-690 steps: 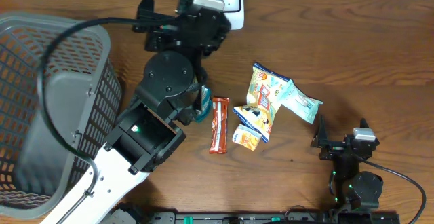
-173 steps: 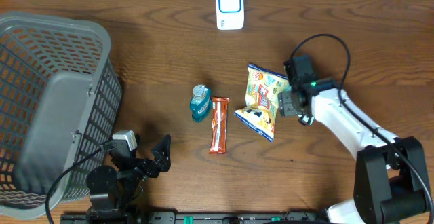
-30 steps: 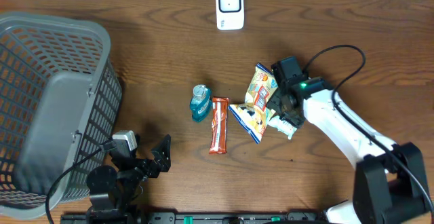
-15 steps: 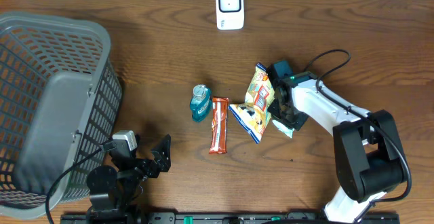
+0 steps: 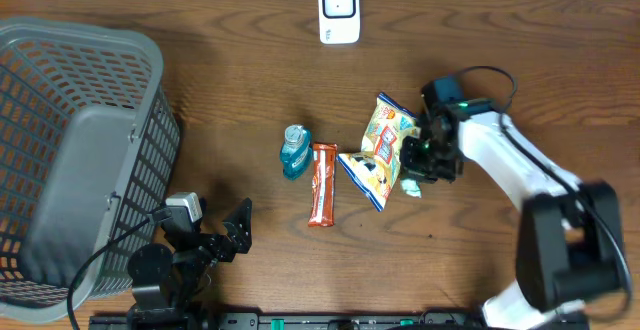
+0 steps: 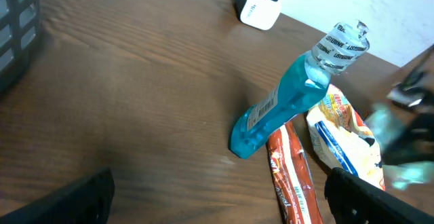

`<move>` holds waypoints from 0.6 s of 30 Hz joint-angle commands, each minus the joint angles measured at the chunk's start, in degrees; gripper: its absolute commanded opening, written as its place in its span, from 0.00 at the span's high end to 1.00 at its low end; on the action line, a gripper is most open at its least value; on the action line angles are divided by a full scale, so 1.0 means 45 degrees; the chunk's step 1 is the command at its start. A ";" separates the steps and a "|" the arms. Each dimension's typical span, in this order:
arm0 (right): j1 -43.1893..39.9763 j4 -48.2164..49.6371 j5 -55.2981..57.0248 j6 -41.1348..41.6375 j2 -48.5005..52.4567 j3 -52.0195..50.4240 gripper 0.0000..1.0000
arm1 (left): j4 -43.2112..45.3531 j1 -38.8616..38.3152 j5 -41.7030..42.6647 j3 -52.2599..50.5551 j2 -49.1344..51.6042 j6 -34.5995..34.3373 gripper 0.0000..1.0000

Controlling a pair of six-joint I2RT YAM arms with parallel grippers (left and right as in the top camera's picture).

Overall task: Scan the item barcode
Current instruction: 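Lift the mint-green wipes pack with the right gripper, then carry the wipes pack up to the scanner face with the right gripper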

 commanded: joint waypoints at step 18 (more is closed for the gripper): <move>-0.0238 -0.8811 -1.1273 -1.7335 -0.4731 0.0160 0.99 | -0.0311 0.0063 0.0155 -0.0170 -0.0019 0.0117 0.01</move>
